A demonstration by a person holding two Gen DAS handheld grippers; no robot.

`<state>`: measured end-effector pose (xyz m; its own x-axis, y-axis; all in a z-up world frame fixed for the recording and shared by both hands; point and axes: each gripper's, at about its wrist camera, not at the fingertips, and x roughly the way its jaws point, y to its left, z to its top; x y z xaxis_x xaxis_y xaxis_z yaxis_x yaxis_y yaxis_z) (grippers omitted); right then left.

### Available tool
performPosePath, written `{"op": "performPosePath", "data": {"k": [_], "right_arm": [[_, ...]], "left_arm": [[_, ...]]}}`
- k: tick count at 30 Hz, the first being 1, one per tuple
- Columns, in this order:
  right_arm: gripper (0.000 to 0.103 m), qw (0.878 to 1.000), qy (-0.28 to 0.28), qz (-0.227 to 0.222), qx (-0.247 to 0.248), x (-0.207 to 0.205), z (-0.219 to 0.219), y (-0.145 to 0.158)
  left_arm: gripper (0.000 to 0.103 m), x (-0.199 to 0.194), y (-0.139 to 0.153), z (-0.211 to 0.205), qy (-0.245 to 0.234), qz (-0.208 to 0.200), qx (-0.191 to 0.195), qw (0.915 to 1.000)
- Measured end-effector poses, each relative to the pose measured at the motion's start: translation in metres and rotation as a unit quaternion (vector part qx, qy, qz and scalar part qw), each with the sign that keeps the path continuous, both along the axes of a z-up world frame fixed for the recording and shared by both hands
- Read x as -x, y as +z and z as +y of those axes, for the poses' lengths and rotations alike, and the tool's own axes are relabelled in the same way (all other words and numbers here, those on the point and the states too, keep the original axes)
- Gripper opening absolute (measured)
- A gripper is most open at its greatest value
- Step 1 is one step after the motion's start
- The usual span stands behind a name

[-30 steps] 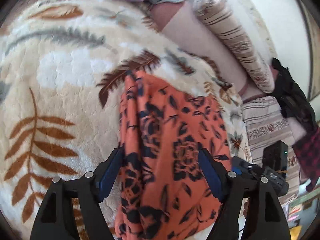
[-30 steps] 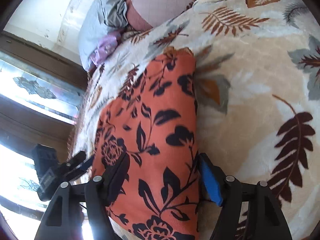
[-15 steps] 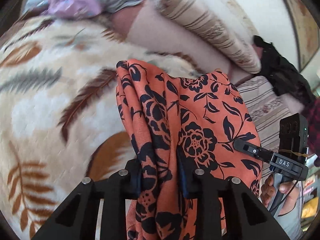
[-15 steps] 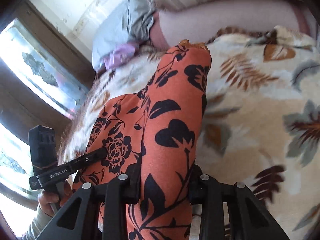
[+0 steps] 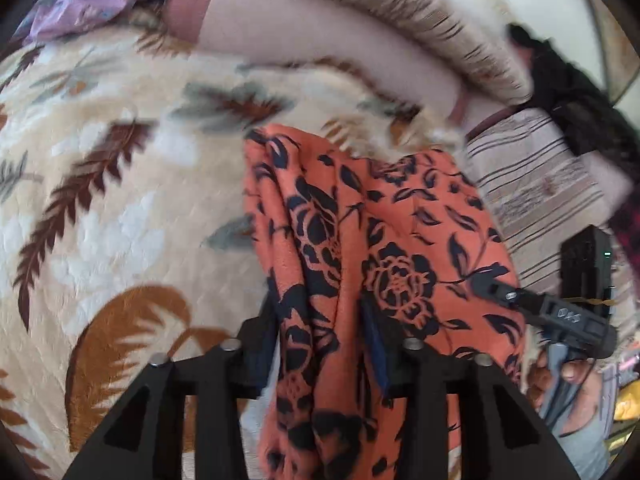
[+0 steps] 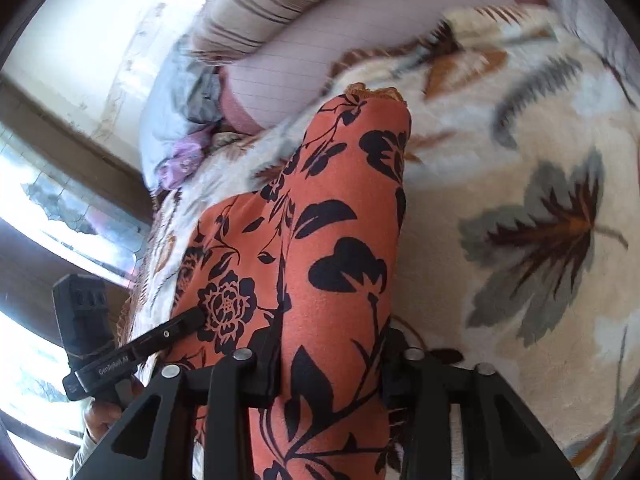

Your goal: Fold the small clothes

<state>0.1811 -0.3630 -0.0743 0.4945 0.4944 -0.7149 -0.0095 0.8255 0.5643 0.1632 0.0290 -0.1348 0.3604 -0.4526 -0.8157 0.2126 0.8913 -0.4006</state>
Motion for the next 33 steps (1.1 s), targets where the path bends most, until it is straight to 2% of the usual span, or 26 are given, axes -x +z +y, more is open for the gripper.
{"op": "performPosePath", "data": {"k": [1,3,5,6,8,10,12,13,14,15,17,19,21,23,25,27,30,33], "right_arm": [[0.05,1.0,-0.015,0.024,-0.001,0.0,-0.006,-0.011],[0.054,0.997,-0.043,0.058,0.02,0.008,-0.018,-0.026],[0.058,0.997,-0.056,0.042,0.024,0.02,-0.028,-0.02],[0.059,0.997,-0.065,0.027,0.043,0.026,-0.029,-0.01],[0.059,0.997,-0.059,-0.015,0.051,0.033,-0.023,0.013],[0.061,0.998,-0.036,-0.048,0.035,0.038,-0.011,0.033],[0.071,0.997,-0.008,-0.072,0.009,0.037,0.005,0.045],[0.08,0.997,0.003,-0.073,-0.005,0.036,0.01,0.043],[0.084,0.998,0.012,-0.062,-0.012,0.033,0.015,0.033],[0.084,0.999,0.015,-0.043,-0.003,0.03,0.018,0.021],[0.083,1.0,0.001,0.021,0.005,0.022,0.011,-0.013],[0.083,1.0,-0.006,0.0,-0.009,0.027,0.005,-0.005],[0.083,1.0,-0.011,-0.009,0.006,0.026,0.006,0.009],[0.083,0.999,-0.004,-0.032,-0.003,0.017,0.007,0.023],[0.083,0.999,-0.003,-0.03,-0.025,0.0,0.006,0.026],[0.083,0.999,-0.011,-0.018,-0.044,-0.023,0.0,0.021],[0.083,0.997,-0.014,0.03,-0.074,-0.045,-0.01,0.001],[0.083,0.996,-0.006,0.032,-0.085,-0.053,-0.011,-0.006]], "left_arm": [[0.05,0.002,-0.006,0.005,0.013,0.011,-0.024,0.9996],[0.06,0.015,-0.006,0.028,0.032,0.002,-0.019,0.9993],[0.06,0.033,0.006,0.047,0.043,-0.037,-0.043,0.9974],[0.06,0.041,0.012,0.055,0.043,-0.054,-0.05,0.9963],[0.06,0.059,0.02,0.065,0.03,-0.068,-0.053,0.9958],[0.06,0.075,0.021,0.068,0.011,-0.083,-0.046,0.9954],[0.06,0.086,0.01,0.062,-0.004,-0.072,-0.049,0.9962],[0.059,0.087,-0.002,0.058,-0.01,-0.053,-0.06,0.9967],[0.059,0.089,-0.017,0.055,-0.01,-0.031,-0.078,0.9964],[0.059,0.088,-0.027,0.055,-0.008,-0.017,-0.081,0.9966],[0.059,0.087,-0.023,0.058,-0.006,-0.013,-0.059,0.9981],[0.059,0.081,-0.007,0.057,-0.012,-0.025,-0.06,0.9978],[0.06,0.067,0.013,0.048,-0.019,-0.05,-0.051,0.9973],[0.061,0.044,0.028,0.023,-0.019,-0.064,-0.043,0.9968],[0.062,0.017,0.035,-0.018,-0.021,-0.067,-0.052,0.9961],[0.062,-0.016,0.027,-0.031,-0.023,-0.041,-0.046,0.9978],[0.062,-0.046,0.012,-0.039,-0.016,-0.017,-0.022,0.9995],[0.062,-0.067,-0.002,-0.045,-0.001,-0.007,-0.031,0.9995]]}}
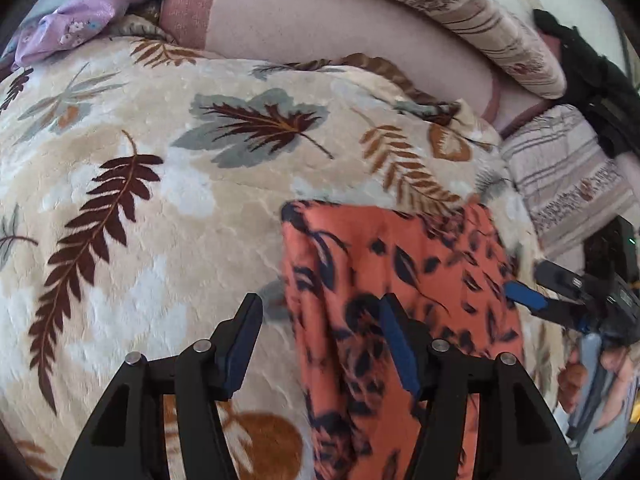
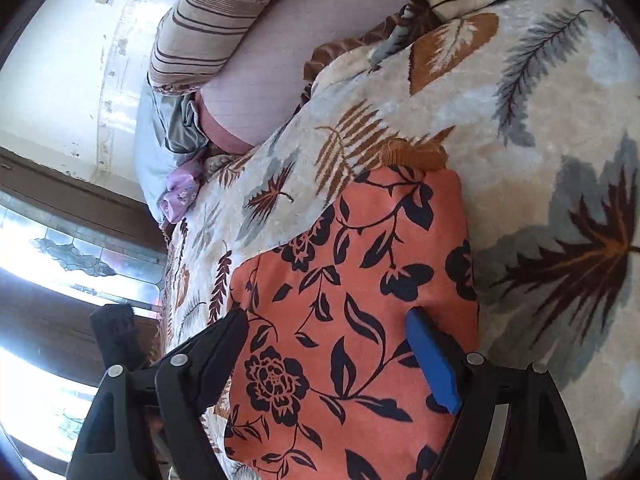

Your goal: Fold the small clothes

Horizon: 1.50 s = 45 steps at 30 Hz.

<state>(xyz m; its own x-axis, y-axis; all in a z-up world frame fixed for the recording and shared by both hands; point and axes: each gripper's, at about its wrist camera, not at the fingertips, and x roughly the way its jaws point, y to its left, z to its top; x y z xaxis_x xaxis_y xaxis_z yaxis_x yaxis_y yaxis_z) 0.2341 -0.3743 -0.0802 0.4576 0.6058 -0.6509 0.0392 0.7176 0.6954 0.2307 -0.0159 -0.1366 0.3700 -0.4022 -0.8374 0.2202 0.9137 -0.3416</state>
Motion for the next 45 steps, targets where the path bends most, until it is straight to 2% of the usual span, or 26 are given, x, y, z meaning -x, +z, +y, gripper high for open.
{"op": "performPosePath", "data": {"k": [6,9,13,14,16,19,20,22,25,26,27,29,31,34,35,37,39,40,42,43,44,45], "right_arm": [[0.083,0.999,-0.018,0.003,-0.041,-0.014,-0.016,-0.01],[0.083,0.996,-0.047,0.007,-0.072,-0.022,-0.028,-0.016],[0.083,0.992,-0.079,0.018,-0.099,-0.023,-0.039,-0.024],[0.083,0.993,-0.078,0.014,-0.092,-0.02,-0.039,-0.019],[0.084,0.995,-0.069,-0.006,-0.068,-0.005,-0.035,-0.003],[0.084,0.995,-0.027,-0.031,-0.093,0.025,-0.022,0.015],[0.084,0.994,-0.011,-0.032,-0.099,0.033,-0.017,0.018],[0.084,0.993,0.019,-0.028,-0.112,0.052,-0.005,0.014],[0.084,0.994,0.021,0.014,-0.103,0.064,-0.002,-0.015],[0.082,0.993,0.006,0.023,-0.117,0.068,-0.009,-0.025],[0.081,0.988,-0.018,0.021,-0.149,0.075,-0.019,-0.03],[0.083,0.987,-0.05,0.011,-0.151,0.089,-0.029,-0.022],[0.085,0.988,-0.054,-0.002,-0.142,0.103,-0.03,-0.012],[0.085,0.987,-0.022,-0.003,-0.161,0.12,-0.015,-0.012],[0.085,0.988,-0.012,0.003,-0.157,0.125,-0.009,-0.018],[0.084,0.99,-0.028,0.025,-0.136,0.136,-0.008,-0.032],[0.084,0.988,-0.07,0.028,-0.138,0.154,-0.016,-0.037],[0.084,0.989,-0.079,0.02,-0.124,0.163,-0.017,-0.03],[0.085,0.995,-0.079,-0.011,-0.06,0.184,-0.012,-0.005],[0.089,0.997,-0.073,-0.028,-0.014,0.196,-0.005,0.01],[0.093,0.996,-0.068,-0.042,0.042,0.208,0.005,0.023],[0.094,0.992,-0.064,-0.055,0.097,0.217,0.013,0.033]], "left_arm": [[0.066,-0.033,-0.02,0.004,0.042,0.013,0.002,0.999],[0.074,-0.038,-0.023,0.003,0.048,0.003,-0.01,0.9988],[0.074,-0.031,-0.014,0.01,0.06,-0.002,-0.01,0.9981],[0.074,-0.022,-0.005,0.011,0.057,-0.012,-0.016,0.9981],[0.072,-0.001,0.013,0.013,0.041,-0.04,-0.004,0.9984],[0.072,0.038,0.032,0.006,-0.02,-0.068,0.021,0.9972],[0.072,0.051,0.034,0.002,-0.034,-0.08,0.012,0.9961],[0.072,0.061,0.025,-0.002,-0.046,-0.079,-0.004,0.9958],[0.073,0.046,-0.008,0.008,0.0,-0.019,-0.019,0.9996],[0.073,0.041,-0.013,0.014,0.012,-0.002,-0.008,0.9999],[0.073,0.039,-0.013,0.021,0.036,0.002,-0.013,0.9993],[0.07,0.044,-0.004,0.029,0.068,-0.011,-0.03,0.9972],[0.07,0.054,0.007,0.032,0.073,-0.022,-0.011,0.997],[0.072,0.069,0.02,0.019,0.06,-0.037,0.036,0.9969],[0.072,0.075,0.022,0.013,0.047,-0.04,0.037,0.9974],[0.072,0.086,0.016,-0.006,0.019,-0.043,0.006,0.9989],[0.072,0.097,0.0,-0.018,0.018,-0.018,-0.064,0.9977],[0.072,0.106,-0.003,-0.017,0.029,-0.014,-0.076,0.9966],[0.072,0.129,0.009,-0.012,0.062,-0.041,-0.078,0.9942],[0.073,0.145,0.019,-0.013,0.078,-0.061,-0.086,0.9913],[0.075,0.157,0.026,-0.013,0.085,-0.078,-0.092,0.9891],[0.082,0.17,0.034,-0.016,0.088,-0.096,-0.099,0.9865]]}}
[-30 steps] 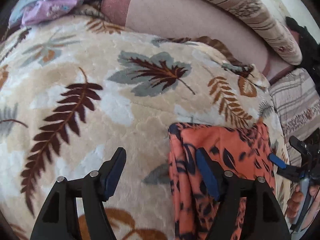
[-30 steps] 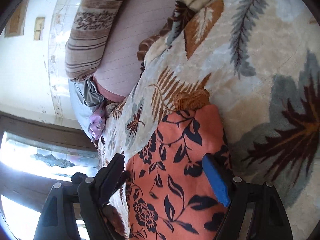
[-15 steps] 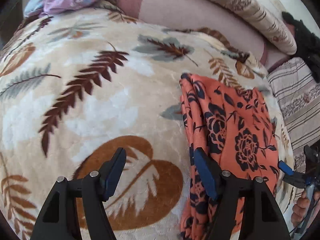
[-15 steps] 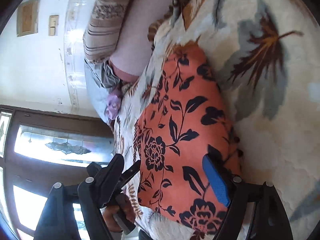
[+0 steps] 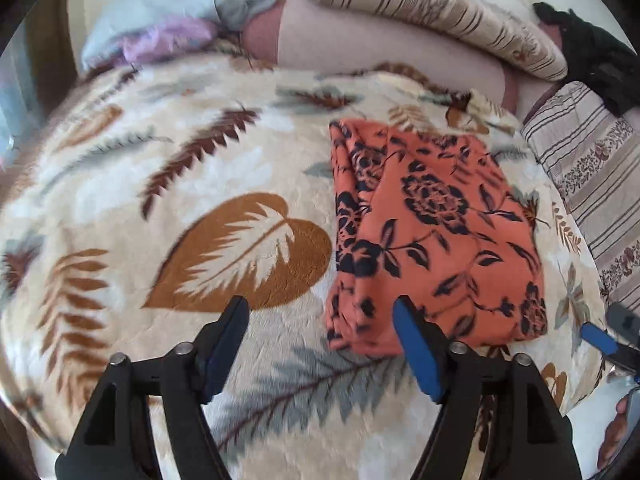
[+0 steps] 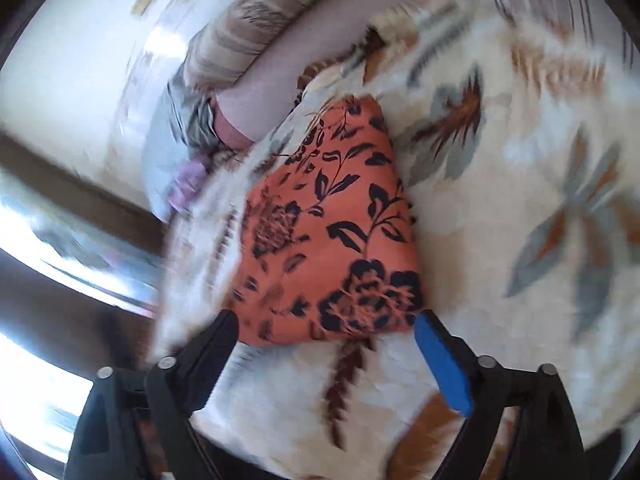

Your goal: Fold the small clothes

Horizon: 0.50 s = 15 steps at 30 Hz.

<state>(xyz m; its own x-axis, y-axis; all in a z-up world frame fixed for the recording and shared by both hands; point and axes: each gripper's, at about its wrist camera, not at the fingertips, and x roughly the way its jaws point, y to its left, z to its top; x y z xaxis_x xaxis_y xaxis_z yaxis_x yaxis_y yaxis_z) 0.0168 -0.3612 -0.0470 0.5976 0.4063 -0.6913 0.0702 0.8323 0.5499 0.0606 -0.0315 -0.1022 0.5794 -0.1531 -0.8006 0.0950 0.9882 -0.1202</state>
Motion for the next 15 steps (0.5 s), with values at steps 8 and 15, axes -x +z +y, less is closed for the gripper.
{"op": "performPosePath", "data": {"k": [8,15], "right_arm": [[0.103,0.959,0.015,-0.046,0.279,0.048,0.064,0.026],[0.103,0.959,-0.019,-0.089,0.268,0.063,0.078,0.063]], "left_arm": [[0.092,0.062,0.065,-0.003,0.036,-0.079,-0.021,0.996],[0.092,0.079,0.086,0.001,0.056,-0.08,-0.025,0.9949]]}}
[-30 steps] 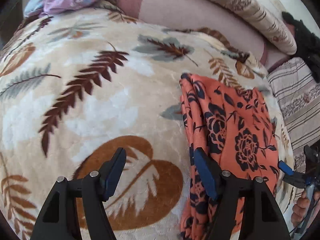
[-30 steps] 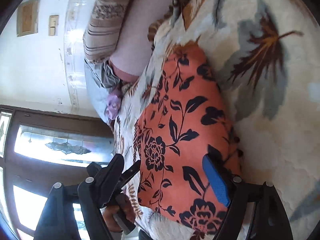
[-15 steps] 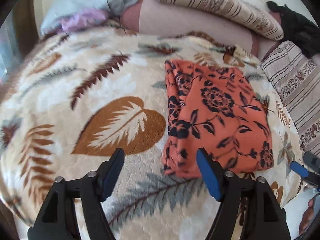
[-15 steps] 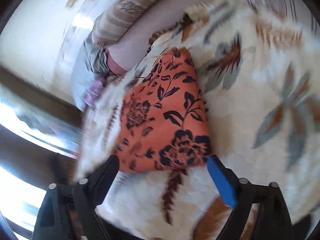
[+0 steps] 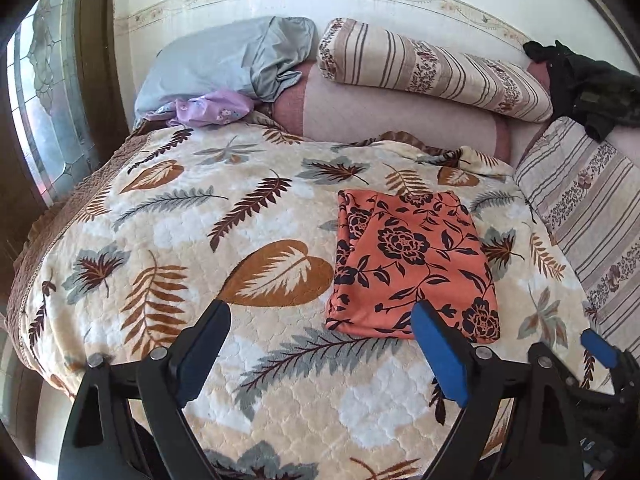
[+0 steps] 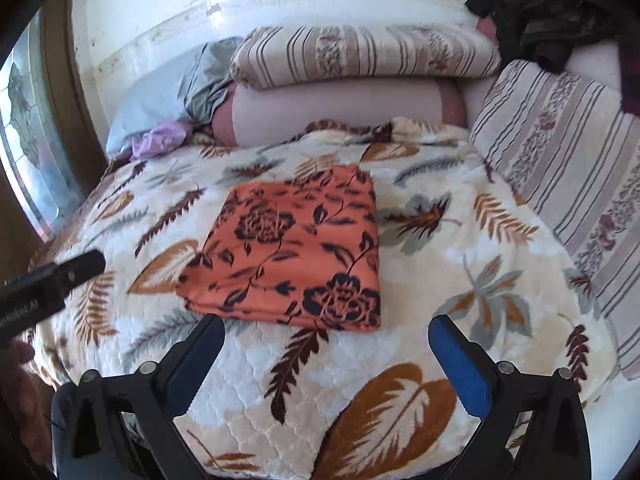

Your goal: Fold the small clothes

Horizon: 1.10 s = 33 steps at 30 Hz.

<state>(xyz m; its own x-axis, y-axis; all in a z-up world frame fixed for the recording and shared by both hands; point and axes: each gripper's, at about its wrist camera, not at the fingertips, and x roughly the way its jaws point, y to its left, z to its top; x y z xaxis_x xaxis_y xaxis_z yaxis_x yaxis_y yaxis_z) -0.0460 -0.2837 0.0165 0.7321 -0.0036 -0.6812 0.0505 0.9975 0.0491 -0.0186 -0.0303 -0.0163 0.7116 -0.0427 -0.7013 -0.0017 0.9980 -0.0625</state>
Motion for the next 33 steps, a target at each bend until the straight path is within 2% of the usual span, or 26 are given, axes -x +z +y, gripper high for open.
{"op": "performPosePath", "data": {"k": [5,7,13,20,26,33], "right_arm": [[0.103,1.0,-0.01,-0.001,0.014,-0.002,-0.002,0.008],[0.103,1.0,-0.012,0.012,0.019,-0.004,-0.003,0.001],[0.103,0.999,-0.032,0.019,0.0,-0.006,-0.012,-0.007],[0.103,1.0,-0.025,-0.014,0.005,-0.012,-0.009,0.023],[0.103,0.999,-0.002,-0.022,0.028,-0.018,0.006,0.03],[0.103,0.999,0.007,-0.022,0.038,-0.026,0.012,0.033]], "left_arm": [[0.092,0.0,0.01,-0.001,-0.001,-0.004,0.001,1.0],[0.095,-0.001,0.013,-0.007,-0.005,-0.009,-0.016,0.9998],[0.096,-0.001,0.025,-0.03,-0.023,-0.036,-0.054,0.9976],[0.096,-0.007,0.017,-0.031,-0.021,-0.024,-0.052,0.9981],[0.096,-0.011,0.014,-0.03,-0.018,-0.024,-0.063,0.9976],[0.096,-0.019,0.011,-0.029,-0.032,-0.027,-0.055,0.9976]]}}
